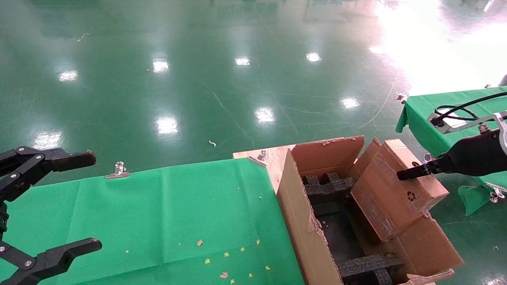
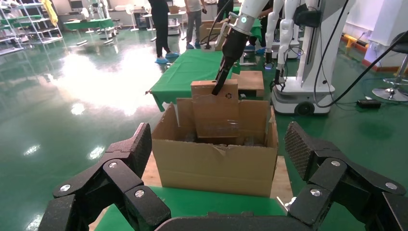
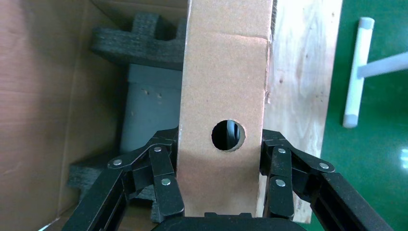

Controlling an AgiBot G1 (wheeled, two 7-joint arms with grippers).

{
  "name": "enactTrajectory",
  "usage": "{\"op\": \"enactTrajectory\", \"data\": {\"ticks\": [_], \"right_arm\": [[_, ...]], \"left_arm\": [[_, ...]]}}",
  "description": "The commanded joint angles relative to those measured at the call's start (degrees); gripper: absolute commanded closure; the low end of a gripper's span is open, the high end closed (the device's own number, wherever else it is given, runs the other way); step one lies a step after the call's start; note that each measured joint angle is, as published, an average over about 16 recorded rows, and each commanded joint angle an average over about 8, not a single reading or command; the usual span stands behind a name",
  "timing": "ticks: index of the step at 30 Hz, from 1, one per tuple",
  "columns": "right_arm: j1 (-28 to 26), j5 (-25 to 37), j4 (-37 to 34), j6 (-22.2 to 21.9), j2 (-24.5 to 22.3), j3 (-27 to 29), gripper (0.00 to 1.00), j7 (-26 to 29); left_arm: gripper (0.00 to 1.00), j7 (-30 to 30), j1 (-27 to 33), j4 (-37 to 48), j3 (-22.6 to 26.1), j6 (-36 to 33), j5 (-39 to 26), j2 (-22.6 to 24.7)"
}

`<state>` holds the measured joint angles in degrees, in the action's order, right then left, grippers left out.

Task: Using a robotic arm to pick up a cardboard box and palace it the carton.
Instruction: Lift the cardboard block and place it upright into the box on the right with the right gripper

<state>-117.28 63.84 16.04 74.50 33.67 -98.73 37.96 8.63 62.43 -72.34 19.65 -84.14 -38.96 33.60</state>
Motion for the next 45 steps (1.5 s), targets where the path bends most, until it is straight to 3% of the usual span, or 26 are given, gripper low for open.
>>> {"op": "enactTrajectory", "data": {"ticks": [1, 8, 13, 20, 28, 35, 45], "right_arm": [[0.1, 0.6, 1.2, -1.3, 0.2, -0.4, 1.00, 1.8], [-0.5, 2.4, 10.0, -1.5, -2.1, -1.6, 1.00, 7.9], [-0.7, 4.1, 16.3, -4.1, -4.1, -2.4, 1.00, 12.3], [-0.4, 8.6, 24.4, -13.2, -7.2, -3.6, 1.00, 19.2], [-0.4, 16.9, 36.2, -22.8, -10.8, -6.0, 1.00, 30.7], [-1.4, 23.2, 45.2, -24.5, -13.3, -7.5, 1.00, 39.1], [-1.5, 29.9, 52.2, -25.1, -14.6, -9.2, 1.00, 46.2]], "left_arm": [[0.00, 0.0, 0.0, 0.0, 0.0, 0.0, 0.0, 0.0], [0.00, 0.0, 0.0, 0.0, 0.0, 0.0, 0.0, 0.0], [0.00, 0.0, 0.0, 0.0, 0.0, 0.0, 0.0, 0.0], [0.00, 0.0, 0.0, 0.0, 0.0, 0.0, 0.0, 0.0], [0.00, 0.0, 0.0, 0.0, 0.0, 0.0, 0.0, 0.0], [0.00, 0.0, 0.0, 0.0, 0.0, 0.0, 0.0, 0.0], [0.00, 0.0, 0.0, 0.0, 0.0, 0.0, 0.0, 0.0]]}}
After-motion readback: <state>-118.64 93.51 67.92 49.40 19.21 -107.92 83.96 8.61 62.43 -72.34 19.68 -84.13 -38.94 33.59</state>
